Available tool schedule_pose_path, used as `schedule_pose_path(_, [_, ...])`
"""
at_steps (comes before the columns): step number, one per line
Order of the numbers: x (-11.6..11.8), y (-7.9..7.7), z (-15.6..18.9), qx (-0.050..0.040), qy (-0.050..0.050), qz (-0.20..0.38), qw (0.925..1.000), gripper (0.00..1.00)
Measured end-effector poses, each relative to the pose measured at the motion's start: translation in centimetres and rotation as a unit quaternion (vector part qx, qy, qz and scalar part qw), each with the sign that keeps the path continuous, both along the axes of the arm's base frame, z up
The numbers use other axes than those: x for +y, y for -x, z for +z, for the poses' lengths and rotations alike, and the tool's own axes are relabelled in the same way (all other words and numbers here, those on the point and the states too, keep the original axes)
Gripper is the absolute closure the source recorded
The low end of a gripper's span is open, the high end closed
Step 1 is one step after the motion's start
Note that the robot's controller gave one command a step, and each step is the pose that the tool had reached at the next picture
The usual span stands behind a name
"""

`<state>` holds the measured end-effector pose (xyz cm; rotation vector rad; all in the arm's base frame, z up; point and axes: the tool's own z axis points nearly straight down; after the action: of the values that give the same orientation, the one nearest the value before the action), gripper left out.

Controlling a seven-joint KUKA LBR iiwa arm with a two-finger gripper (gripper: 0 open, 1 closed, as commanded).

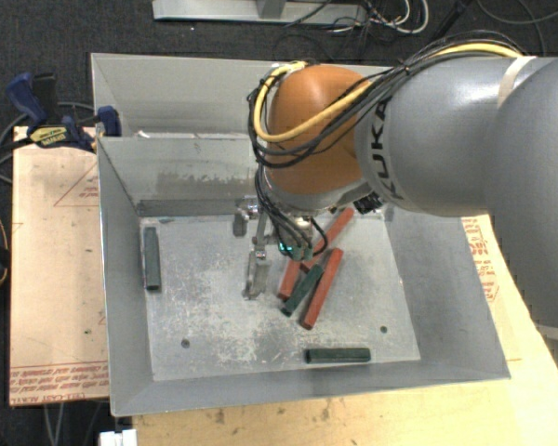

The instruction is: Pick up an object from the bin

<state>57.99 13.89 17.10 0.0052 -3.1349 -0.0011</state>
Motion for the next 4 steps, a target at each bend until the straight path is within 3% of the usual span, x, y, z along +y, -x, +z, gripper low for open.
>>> schedule_pose_path(1, [-7.6, -3.1, -10.2, -0.0014, -0.001, 0.246, 0.9693, 0.00])
schedule_pose_path(2, [-6.6, -2.7, -7.0, -0.0058, -0.001, 0.335, 0.9422, 0.00])
schedule_pose_path(3, [-9.7, -3.5, -7.1, -0.0045, -0.002, 0.638, 0.7704, 0.00])
schedule_pose_path(4, [-8.6, -3.3, -9.9, -0.0031, -0.002, 0.725, 0.6889, 0.00])
